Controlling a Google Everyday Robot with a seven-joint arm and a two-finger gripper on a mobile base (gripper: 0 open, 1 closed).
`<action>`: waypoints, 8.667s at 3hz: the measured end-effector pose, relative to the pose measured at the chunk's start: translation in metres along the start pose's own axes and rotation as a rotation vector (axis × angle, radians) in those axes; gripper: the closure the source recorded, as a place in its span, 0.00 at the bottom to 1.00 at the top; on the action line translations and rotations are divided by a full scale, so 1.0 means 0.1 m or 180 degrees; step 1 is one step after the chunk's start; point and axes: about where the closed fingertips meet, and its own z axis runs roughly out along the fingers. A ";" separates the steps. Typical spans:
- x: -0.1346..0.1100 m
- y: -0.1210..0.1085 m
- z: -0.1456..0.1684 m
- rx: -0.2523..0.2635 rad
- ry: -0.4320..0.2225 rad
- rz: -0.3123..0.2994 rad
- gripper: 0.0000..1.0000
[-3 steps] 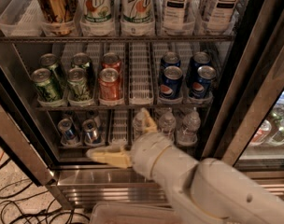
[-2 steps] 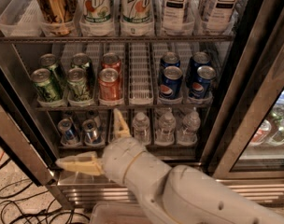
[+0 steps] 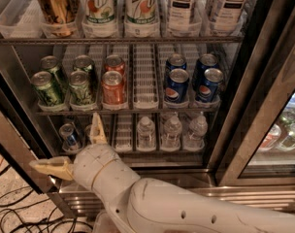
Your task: Pick green can from middle shelf of fridge
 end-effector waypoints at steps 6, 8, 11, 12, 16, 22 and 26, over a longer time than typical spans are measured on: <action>0.21 -0.83 0.44 0.0715 -0.0129 -0.0031 0.00; 0.21 -0.83 0.44 0.0715 -0.0129 -0.0031 0.41; 0.21 -0.83 0.44 0.0715 -0.0129 -0.0031 0.25; 0.21 -0.83 0.44 0.0715 -0.0128 -0.0033 0.41; 0.26 -0.92 0.63 0.0635 -0.0131 -0.0078 0.23; 0.28 -1.28 0.97 0.0622 -0.0218 -0.0127 0.27; 0.09 -1.41 1.08 0.0584 -0.0235 -0.0056 0.45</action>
Offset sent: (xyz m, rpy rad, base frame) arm 0.0839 -0.0498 -0.0351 0.0031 0.0165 -0.2391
